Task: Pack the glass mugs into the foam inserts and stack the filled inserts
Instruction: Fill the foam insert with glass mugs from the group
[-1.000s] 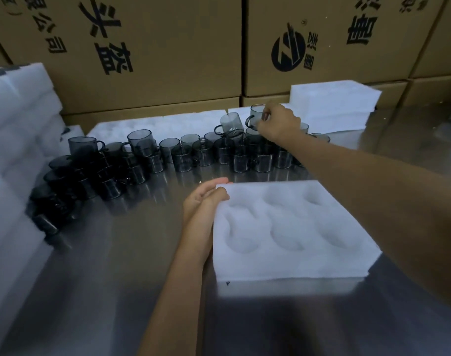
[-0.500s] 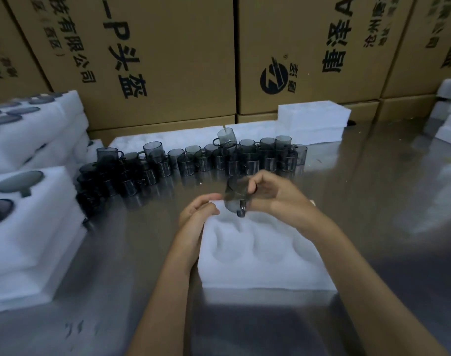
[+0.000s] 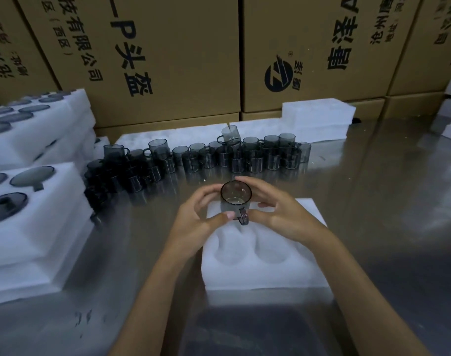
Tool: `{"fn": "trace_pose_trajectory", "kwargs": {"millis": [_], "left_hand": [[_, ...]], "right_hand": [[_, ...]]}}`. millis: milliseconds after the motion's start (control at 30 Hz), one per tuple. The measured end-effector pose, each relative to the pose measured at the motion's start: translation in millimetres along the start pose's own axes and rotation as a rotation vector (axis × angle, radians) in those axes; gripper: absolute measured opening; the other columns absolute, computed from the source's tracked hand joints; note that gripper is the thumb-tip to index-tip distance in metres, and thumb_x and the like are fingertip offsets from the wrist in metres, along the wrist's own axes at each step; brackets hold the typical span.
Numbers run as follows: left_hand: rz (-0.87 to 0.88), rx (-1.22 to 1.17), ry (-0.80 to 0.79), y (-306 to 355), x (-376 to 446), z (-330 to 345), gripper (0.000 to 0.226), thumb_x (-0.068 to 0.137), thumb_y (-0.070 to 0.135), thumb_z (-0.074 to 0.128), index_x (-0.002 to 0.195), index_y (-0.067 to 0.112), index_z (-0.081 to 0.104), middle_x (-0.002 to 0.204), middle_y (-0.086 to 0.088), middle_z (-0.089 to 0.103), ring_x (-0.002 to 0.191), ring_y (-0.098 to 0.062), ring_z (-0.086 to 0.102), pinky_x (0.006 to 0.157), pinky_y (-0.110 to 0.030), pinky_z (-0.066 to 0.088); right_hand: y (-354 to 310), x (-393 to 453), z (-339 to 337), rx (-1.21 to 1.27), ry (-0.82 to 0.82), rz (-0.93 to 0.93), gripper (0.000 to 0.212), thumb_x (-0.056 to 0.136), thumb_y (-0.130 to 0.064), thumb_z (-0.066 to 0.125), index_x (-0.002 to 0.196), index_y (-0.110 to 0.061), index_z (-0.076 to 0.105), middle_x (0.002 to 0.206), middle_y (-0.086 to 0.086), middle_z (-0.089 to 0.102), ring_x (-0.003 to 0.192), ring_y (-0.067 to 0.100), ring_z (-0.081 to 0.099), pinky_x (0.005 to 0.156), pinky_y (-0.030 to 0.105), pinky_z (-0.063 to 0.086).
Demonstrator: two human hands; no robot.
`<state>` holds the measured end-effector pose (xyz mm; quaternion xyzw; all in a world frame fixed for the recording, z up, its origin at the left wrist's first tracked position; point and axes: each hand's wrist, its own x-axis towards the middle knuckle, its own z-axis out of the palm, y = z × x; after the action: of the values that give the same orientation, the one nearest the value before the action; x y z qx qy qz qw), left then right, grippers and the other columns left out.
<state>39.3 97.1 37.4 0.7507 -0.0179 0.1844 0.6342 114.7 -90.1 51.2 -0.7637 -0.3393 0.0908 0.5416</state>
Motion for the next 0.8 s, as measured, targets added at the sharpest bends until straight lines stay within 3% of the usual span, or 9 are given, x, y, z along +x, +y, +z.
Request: {"fn": "trace_pose_trajectory", "kwargs": {"millis": [133, 267, 400, 500, 567, 667, 733, 800], "left_hand": [[0.010, 0.084, 0.039, -1, 0, -7, 0.056, 0.071, 0.000, 0.085, 0.118, 0.022, 0.063, 0.119, 0.013, 0.069, 0.120, 0.001, 0.058, 0.100, -0.014, 0.041], [0.013, 0.194, 0.024, -3, -5, -8, 0.066, 0.073, 0.007, 0.086, 0.129, 0.031, 0.062, 0.124, 0.022, 0.065, 0.119, 0.007, 0.055, 0.094, -0.003, 0.039], [-0.003, 0.249, 0.009, 0, -8, -5, 0.061, 0.075, 0.009, 0.085, 0.127, 0.032, 0.064, 0.125, 0.022, 0.064, 0.122, 0.008, 0.053, 0.103, -0.010, 0.040], [-0.042, 0.236, -0.004, 2, -10, -5, 0.052, 0.082, 0.016, 0.080, 0.129, 0.032, 0.063, 0.130, 0.020, 0.063, 0.127, 0.007, 0.049, 0.111, -0.022, 0.037], [-0.042, 0.211, 0.021, 2, -12, -5, 0.040, 0.089, 0.022, 0.072, 0.128, 0.031, 0.065, 0.136, 0.021, 0.058, 0.136, 0.004, 0.041, 0.117, -0.030, 0.031], [-0.022, 0.235, 0.070, -1, -12, -5, 0.030, 0.094, 0.024, 0.066, 0.123, 0.029, 0.069, 0.142, 0.020, 0.053, 0.142, 0.000, 0.034, 0.120, -0.033, 0.026], [-0.039, 0.265, 0.069, -6, -11, -7, 0.028, 0.094, 0.024, 0.066, 0.121, 0.030, 0.070, 0.144, 0.018, 0.052, 0.142, -0.002, 0.035, 0.119, -0.034, 0.027], [-0.080, 0.247, 0.062, -11, -11, -7, 0.027, 0.094, 0.024, 0.066, 0.119, 0.034, 0.070, 0.143, 0.018, 0.052, 0.138, 0.001, 0.039, 0.114, -0.028, 0.032]], "right_hand": [[5, 0, 4, -0.174, -0.051, -0.013, 0.066, 0.095, -0.021, 0.067, 0.146, -0.051, 0.038, 0.141, -0.024, 0.052, 0.126, 0.004, 0.046, 0.101, 0.019, 0.036], [10, 4, 4, -0.172, -0.066, 0.041, 0.062, 0.097, -0.022, 0.062, 0.143, -0.057, 0.039, 0.141, -0.015, 0.052, 0.128, 0.010, 0.043, 0.107, 0.024, 0.036], [8, 7, 4, -0.036, -0.047, 0.096, 0.049, 0.097, -0.020, 0.057, 0.136, -0.051, 0.054, 0.136, -0.015, 0.058, 0.131, 0.003, 0.044, 0.113, 0.029, 0.032], [9, 5, 7, -0.116, -0.022, 0.092, 0.042, 0.098, -0.032, 0.058, 0.136, -0.050, 0.053, 0.135, -0.014, 0.056, 0.130, -0.001, 0.039, 0.110, 0.026, 0.032], [10, 4, 9, -0.231, 0.024, 0.046, 0.041, 0.097, -0.035, 0.060, 0.135, -0.049, 0.053, 0.135, -0.021, 0.053, 0.131, -0.004, 0.032, 0.110, 0.027, 0.023], [9, 4, 11, -0.406, 0.093, 0.003, 0.037, 0.094, -0.040, 0.063, 0.129, -0.051, 0.058, 0.137, -0.028, 0.049, 0.130, -0.006, 0.024, 0.093, 0.018, 0.005], [10, 5, 12, -0.488, 0.062, 0.017, 0.037, 0.095, -0.044, 0.060, 0.131, -0.052, 0.056, 0.141, -0.027, 0.047, 0.135, -0.006, 0.020, 0.085, 0.015, 0.005], [11, 7, 14, -0.544, 0.021, 0.027, 0.038, 0.095, -0.048, 0.057, 0.133, -0.052, 0.055, 0.146, -0.025, 0.044, 0.140, -0.004, 0.016, 0.086, 0.016, 0.004]]}}
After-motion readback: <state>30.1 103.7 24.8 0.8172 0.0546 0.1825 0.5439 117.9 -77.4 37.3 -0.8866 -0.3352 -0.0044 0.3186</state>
